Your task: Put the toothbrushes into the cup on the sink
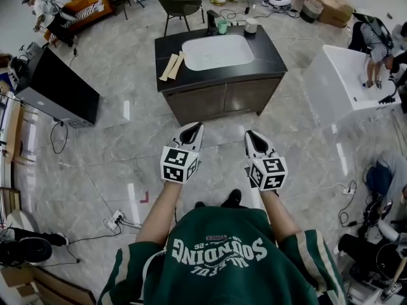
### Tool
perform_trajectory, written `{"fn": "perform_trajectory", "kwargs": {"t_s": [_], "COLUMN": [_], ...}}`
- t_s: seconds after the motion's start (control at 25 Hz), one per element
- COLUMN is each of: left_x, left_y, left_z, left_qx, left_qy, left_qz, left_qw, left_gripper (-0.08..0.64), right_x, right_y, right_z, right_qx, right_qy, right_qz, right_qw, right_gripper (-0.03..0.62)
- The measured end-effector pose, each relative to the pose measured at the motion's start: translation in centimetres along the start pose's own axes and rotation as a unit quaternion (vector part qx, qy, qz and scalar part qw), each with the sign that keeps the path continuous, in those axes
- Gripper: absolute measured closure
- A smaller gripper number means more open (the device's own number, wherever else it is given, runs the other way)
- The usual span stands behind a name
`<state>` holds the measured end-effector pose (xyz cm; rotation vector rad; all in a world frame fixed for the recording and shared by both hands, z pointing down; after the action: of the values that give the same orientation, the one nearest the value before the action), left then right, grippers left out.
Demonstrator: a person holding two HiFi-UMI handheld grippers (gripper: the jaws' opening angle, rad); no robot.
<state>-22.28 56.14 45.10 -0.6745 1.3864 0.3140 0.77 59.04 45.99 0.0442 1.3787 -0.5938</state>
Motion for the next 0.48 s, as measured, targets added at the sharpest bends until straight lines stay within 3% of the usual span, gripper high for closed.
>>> {"fn": "perform_trajectory", "kwargs": {"t_s": [0.48], "left_x": [0.6], "left_y": [-4.7], "left_z": [1.5], "left_qx": [0.020], "left_qy": [0.009], "left_qz": [-0.015], "left_qw": [0.9996], "left_gripper": [0.549], "right_x": [1.1], "right_y": [-0.9], "right_z": [5.5], "right_qx": [0.025], "right_qy": [-0.004], "right_qz": [-0.012], "right_qw": [1.000], "right_gripper": [0.549]}}
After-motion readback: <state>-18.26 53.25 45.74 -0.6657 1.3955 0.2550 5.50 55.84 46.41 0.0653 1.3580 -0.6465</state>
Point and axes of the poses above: the fingertips, and each gripper's own axes: y backward along the fingers, z to its right, x out of its top, the point moved 8 cm from there along y, backward along the fingers, and after that the axes turned 5 degrees about -y, right-handed, at the moved point
